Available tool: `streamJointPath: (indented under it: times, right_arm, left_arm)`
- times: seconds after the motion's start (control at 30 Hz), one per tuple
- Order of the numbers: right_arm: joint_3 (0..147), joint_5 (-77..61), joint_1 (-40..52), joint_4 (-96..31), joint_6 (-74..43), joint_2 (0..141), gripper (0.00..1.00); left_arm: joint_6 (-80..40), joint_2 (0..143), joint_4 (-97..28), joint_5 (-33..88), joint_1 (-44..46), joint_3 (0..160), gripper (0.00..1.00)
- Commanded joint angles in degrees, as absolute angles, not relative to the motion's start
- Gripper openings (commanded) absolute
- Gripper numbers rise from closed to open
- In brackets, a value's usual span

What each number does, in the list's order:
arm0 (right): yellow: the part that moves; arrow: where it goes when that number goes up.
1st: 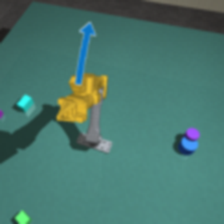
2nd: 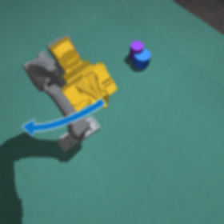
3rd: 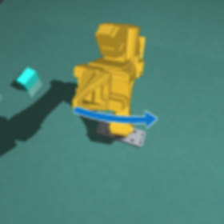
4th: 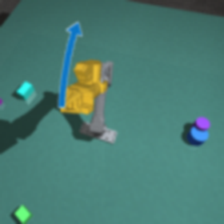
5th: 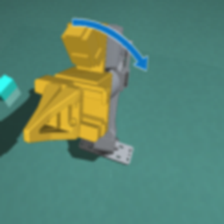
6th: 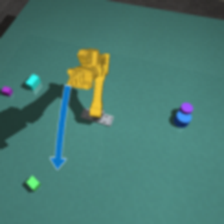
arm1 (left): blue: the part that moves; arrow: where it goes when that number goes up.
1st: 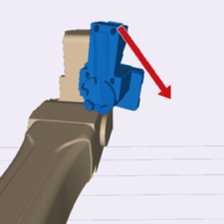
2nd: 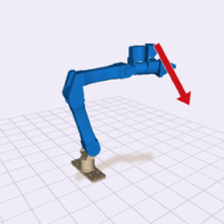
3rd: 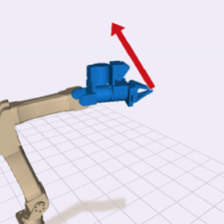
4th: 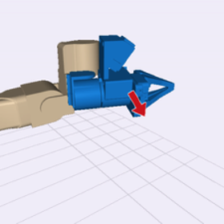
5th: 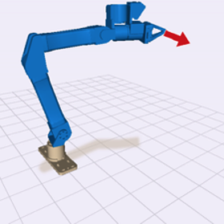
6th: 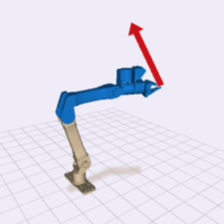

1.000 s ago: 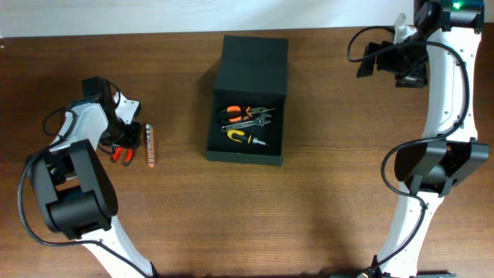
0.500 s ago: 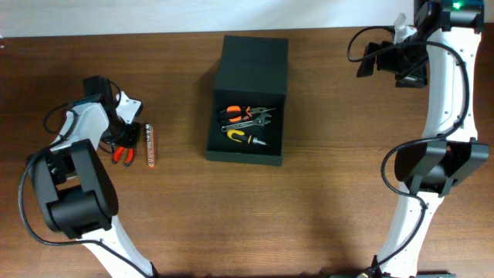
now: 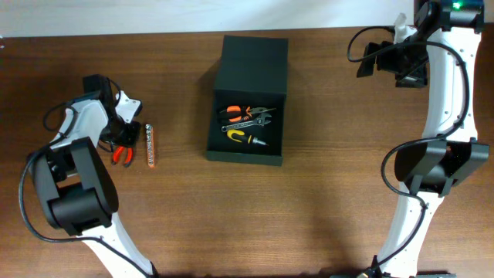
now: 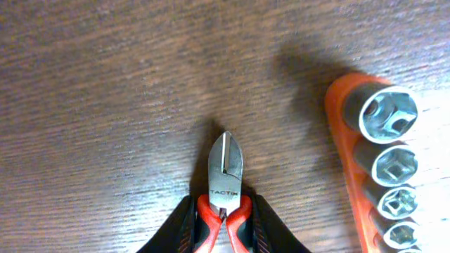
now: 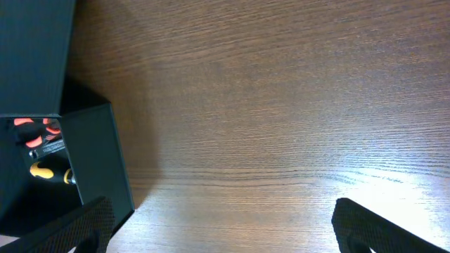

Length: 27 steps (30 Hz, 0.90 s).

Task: Pack container
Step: 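Close left gripper on the cutters' red handles, then lift the cutters with left gripper and carry them to the box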

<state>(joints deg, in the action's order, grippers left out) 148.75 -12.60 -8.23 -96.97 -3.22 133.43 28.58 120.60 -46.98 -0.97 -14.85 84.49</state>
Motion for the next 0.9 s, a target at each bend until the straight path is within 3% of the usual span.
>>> streamJointPath:
  times: [0.0,0.87]
  right_arm:
    - [148.4,-12.9,-8.3,-97.1,-3.5,131.3,0.99]
    - [148.4,-12.9,-8.3,-96.6,-3.5,131.3,0.99]
  left_arm:
    - [29.4,122.1,-49.0,-1.9,-15.1,87.4,0.02]
    - [29.9,122.1,-61.0,-1.9,-12.9,99.9,0.02]
